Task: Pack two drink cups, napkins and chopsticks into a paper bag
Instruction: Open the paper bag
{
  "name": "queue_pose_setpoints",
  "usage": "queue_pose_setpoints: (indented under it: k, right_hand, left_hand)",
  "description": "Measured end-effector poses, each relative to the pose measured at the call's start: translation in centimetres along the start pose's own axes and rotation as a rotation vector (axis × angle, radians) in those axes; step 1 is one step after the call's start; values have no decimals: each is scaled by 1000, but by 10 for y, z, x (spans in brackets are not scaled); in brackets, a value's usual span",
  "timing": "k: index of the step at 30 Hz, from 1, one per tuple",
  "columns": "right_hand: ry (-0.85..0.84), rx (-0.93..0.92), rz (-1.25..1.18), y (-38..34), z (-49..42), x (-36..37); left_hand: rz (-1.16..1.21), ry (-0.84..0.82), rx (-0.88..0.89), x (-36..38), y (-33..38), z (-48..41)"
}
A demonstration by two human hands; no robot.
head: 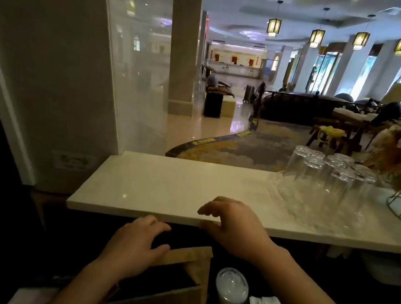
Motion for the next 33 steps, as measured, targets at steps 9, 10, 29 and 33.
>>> queue_pose_setpoints:
  k: [9, 10, 29, 33]
  right_hand:
    - [-125, 46, 14, -16, 38, 69]
    - [-132, 66, 39, -19, 41, 74]
    - [-87, 277, 0, 4, 57, 105]
    - [-6, 442, -95, 29, 71, 101]
  left_hand:
    - [-60, -136, -118, 27, -34, 20]
    - [-83, -118, -111, 26, -34, 21]
    - [-54, 34, -30, 17, -38, 34]
    - [16, 29, -98, 11, -54, 37]
Point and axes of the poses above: each hand's wrist, its own z-axis away from the middle knuckle, its own x-axis out of the palm, y = z × x, the point moved 8 cm from there along -z, towards the middle knuckle, and after that the axes turned 9 degrees about z, right-handed, at the moved point
